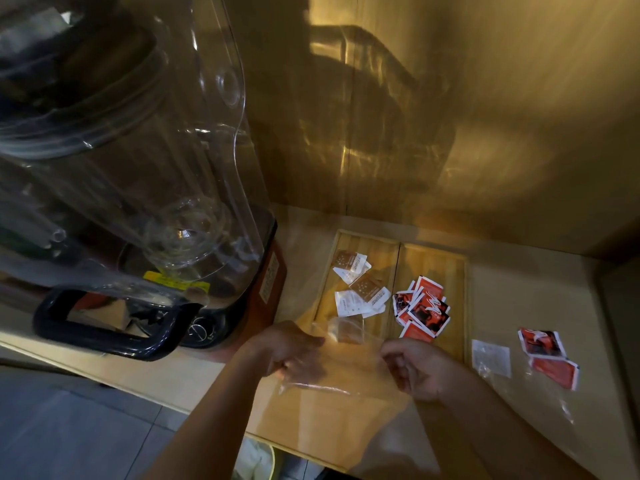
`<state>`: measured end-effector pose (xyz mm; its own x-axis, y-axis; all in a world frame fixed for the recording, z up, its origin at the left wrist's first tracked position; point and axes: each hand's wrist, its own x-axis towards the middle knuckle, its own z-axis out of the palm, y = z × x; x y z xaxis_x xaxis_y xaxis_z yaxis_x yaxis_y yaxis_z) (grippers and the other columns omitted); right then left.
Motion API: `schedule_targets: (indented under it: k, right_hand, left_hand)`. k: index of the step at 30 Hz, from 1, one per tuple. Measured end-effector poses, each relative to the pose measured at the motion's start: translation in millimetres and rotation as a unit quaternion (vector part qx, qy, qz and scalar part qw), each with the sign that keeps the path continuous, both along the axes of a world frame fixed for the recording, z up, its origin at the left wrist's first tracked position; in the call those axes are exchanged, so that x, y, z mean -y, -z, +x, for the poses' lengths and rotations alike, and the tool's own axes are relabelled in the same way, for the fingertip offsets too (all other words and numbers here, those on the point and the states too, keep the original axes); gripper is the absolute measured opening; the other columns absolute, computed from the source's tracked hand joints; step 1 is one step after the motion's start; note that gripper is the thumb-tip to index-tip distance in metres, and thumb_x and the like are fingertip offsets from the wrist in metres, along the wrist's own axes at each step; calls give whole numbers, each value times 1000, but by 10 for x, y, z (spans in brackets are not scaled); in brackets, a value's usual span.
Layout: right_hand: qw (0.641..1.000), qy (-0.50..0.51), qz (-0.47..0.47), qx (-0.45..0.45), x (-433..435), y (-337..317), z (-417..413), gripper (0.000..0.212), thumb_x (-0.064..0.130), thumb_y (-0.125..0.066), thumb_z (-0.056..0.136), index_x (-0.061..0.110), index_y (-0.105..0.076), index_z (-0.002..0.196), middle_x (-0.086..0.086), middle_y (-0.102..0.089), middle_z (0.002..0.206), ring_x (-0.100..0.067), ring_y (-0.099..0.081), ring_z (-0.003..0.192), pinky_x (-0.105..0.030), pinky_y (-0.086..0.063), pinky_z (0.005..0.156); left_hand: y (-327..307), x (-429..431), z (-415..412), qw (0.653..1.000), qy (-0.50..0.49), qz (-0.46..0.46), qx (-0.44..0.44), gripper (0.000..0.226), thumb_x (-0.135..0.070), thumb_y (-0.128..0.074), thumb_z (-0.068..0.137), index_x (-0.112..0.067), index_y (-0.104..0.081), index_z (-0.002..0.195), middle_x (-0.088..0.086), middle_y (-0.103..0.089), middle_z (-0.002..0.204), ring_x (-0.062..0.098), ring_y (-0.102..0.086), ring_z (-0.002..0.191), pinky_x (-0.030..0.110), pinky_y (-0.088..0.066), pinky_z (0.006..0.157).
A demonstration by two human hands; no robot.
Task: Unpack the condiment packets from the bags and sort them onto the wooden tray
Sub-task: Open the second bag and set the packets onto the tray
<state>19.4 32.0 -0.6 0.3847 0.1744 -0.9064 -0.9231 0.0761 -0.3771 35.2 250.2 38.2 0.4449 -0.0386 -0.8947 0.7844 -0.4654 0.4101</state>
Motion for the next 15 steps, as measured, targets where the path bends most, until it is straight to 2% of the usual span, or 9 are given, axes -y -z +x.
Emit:
schedule_targets:
  k: [2, 3, 6, 8, 10, 12, 14, 15]
  right_hand:
    - [1000, -2, 1, 4, 25, -17, 8, 25, 5, -56, 76, 6, -60, 51, -3, -61, 38, -10, -54, 32, -20, -41, 47]
    - [1000, -10, 0, 9, 32, -39, 6, 32, 6, -56, 76, 8, -59, 45, -2, -60, 36, -10, -52, 31, -19, -38, 46]
    - [999, -49, -13, 12, 53, -105, -8, 41, 8, -54, 78, 12, -57, 37, -1, -58, 35, -8, -47, 27, -15, -30, 34]
    - [997, -77, -13, 15, 68, -159, -28, 40, 10, -53, 79, 13, -55, 38, -2, -56, 35, -7, -43, 26, -13, -24, 28]
    - [995, -97, -10, 25, 91, -182, -44, 40, 10, -53, 79, 13, -55, 39, -2, -55, 34, -7, -40, 26, -13, -22, 27]
    - [993, -105, -9, 43, 113, -236, -55, 41, 11, -53, 80, 13, -54, 40, -1, -54, 33, -7, -40, 26, -14, -22, 31]
    - [993, -98, -5, 71, 142, -287, -46, 39, 11, -52, 82, 14, -54, 43, 1, -52, 31, -6, -41, 26, -15, -26, 36]
    - [993, -75, 2, 88, 164, -320, -32, 37, 9, -52, 83, 13, -53, 46, 2, -49, 30, -7, -40, 26, -15, -29, 37]
  left_hand:
    - [-18, -13, -3, 1000, -11, -13, 10, 24, -22, -66, 84, 2, -64, 90, 16, -66, 88, 28, -66, 78, 38, -59, 65]
    - [-26, -18, -4, 1000, -11, -16, 14, 20, -19, -65, 84, 0, -63, 88, 13, -64, 84, 25, -64, 72, 35, -58, 59]
    - [-103, -24, 3, 998, 46, 9, 41, 17, -20, -65, 84, -5, -63, 78, 12, -60, 82, 23, -58, 74, 35, -50, 69]
    - [-184, -4, -12, 995, 84, 22, 43, 17, -21, -63, 86, -4, -63, 83, 13, -59, 83, 24, -57, 74, 31, -48, 64]
    - [-259, 11, -29, 992, 119, 29, 43, 19, -21, -61, 87, -3, -61, 82, 12, -58, 75, 21, -56, 63, 27, -47, 55]
    - [-308, 16, -32, 990, 132, 18, 48, 24, -21, -59, 89, -4, -59, 73, 7, -58, 59, 16, -55, 49, 24, -45, 47]
    - [-346, 22, -15, 991, 113, -4, 68, 27, -20, -58, 90, -3, -58, 69, 3, -60, 46, 13, -53, 40, 22, -43, 45]
    - [-370, 30, -6, 992, 94, -25, 81, 27, -19, -57, 90, -1, -58, 70, 6, -61, 48, 13, -53, 40, 23, -42, 46]
